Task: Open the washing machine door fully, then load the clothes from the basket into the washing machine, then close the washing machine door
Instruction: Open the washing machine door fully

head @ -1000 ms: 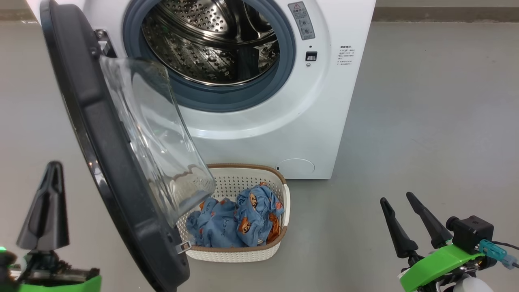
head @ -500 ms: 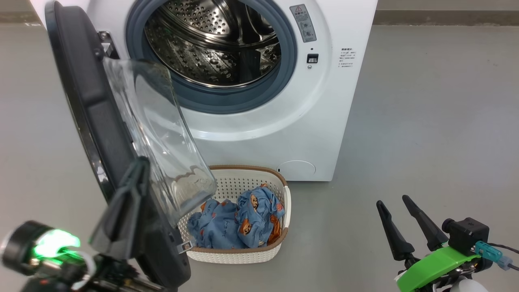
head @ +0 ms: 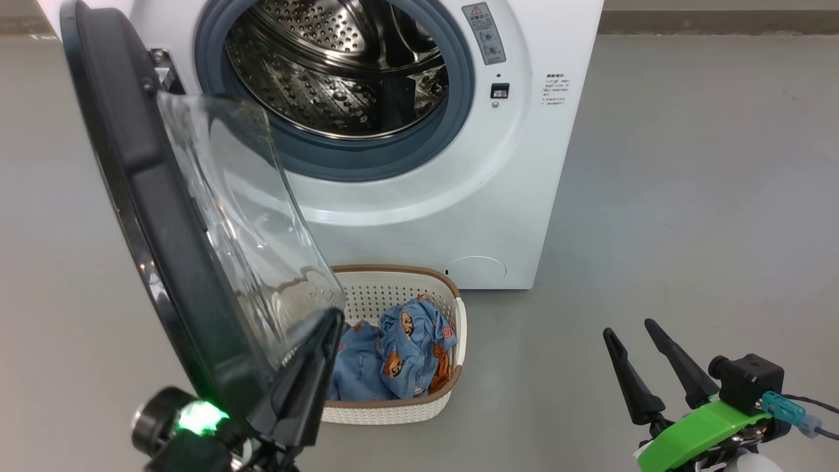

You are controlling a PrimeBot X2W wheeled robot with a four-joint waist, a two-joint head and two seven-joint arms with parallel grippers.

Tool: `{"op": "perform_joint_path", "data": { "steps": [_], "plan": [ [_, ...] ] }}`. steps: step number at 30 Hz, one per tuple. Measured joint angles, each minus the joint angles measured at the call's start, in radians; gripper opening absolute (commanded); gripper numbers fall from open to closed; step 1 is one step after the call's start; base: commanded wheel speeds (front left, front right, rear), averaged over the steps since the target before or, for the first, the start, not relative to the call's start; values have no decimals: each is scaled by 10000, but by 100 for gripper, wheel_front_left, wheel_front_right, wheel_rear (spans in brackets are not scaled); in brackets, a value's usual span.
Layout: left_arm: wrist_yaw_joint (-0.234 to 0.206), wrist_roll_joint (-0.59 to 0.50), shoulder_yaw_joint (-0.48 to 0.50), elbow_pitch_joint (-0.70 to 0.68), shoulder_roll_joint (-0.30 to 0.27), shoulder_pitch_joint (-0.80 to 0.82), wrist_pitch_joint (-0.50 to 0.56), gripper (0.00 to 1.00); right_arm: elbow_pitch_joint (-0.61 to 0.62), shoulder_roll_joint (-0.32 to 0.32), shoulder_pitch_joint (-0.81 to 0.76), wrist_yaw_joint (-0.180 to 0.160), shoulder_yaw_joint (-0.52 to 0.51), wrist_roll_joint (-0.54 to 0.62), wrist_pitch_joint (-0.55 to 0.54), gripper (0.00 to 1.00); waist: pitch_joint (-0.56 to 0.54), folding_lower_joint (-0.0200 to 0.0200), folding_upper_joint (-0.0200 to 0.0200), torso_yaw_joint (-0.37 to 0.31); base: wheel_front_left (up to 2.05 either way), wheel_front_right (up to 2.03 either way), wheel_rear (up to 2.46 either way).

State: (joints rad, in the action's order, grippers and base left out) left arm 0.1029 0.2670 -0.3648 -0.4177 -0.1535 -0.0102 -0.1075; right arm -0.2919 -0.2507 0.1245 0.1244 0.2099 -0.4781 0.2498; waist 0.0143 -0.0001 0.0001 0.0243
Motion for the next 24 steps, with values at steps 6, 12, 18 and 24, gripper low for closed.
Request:
{"op": "perform_joint_path", "data": {
  "steps": [6,12,18,24],
  "plan": [
    [-2,171,-205,1129,153,-392,-194,0,-42,-6,4,0,19,-2,0,100,20,0,0,-53,0,0,0],
    [-2,387,-288,1967,261,-492,-380,0,-90,-19,4,0,46,-6,0,100,-11,0,0,-35,0,0,0],
    [-4,800,-109,2790,293,-489,-612,0,-111,-31,4,0,100,-88,0,100,-40,0,0,21,0,0,0],
    [-6,1012,109,3338,316,-451,-715,0,-138,-56,4,0,163,-94,0,100,-58,0,0,76,0,0,0]
  ]
}}
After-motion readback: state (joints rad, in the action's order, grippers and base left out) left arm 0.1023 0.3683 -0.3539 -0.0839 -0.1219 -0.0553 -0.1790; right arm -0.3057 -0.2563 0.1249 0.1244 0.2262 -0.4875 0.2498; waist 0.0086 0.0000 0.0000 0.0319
